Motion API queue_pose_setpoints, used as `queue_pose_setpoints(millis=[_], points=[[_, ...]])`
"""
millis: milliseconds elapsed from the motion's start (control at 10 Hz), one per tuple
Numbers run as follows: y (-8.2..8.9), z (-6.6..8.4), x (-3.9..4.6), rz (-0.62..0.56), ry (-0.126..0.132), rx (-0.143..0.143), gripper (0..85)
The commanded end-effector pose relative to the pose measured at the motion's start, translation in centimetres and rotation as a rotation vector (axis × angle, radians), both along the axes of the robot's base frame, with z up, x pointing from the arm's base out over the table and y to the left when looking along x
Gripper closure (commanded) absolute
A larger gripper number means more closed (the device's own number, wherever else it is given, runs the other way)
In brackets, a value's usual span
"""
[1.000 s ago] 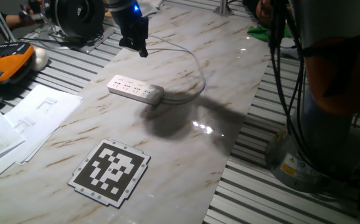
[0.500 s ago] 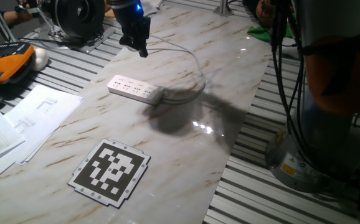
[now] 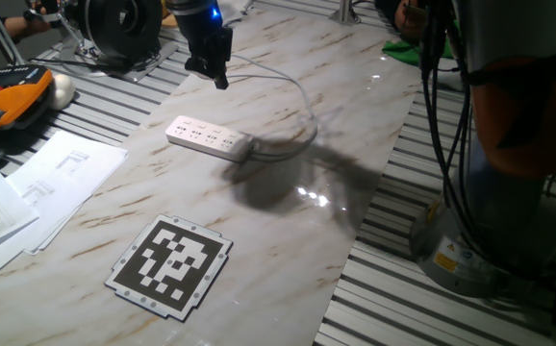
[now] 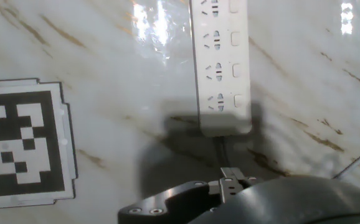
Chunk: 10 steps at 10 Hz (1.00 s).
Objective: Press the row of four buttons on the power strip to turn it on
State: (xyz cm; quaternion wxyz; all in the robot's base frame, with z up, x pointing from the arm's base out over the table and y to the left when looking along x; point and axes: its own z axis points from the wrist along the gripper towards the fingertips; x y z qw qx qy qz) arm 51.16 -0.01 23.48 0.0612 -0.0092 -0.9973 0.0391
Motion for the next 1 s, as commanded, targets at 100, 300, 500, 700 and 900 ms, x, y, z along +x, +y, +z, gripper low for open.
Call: queue_pose_setpoints(millis=[100,300,500,700,900], points=[[-0.01,-0.02,0.00,-0.052,-0.041,-0.011,68.0],[-0.01,-0.02,0.00,-0.094,-0.040,-0.038,51.0],[-0.01,-0.02,0.00,-0.118,0.007,-0.040,17.0],[-0.01,-0.02,0.00,-0.103,0.058,-0.059,17.0],[-0.01,-0.02,0.00,-0.075,0.069,-0.041,0.0]])
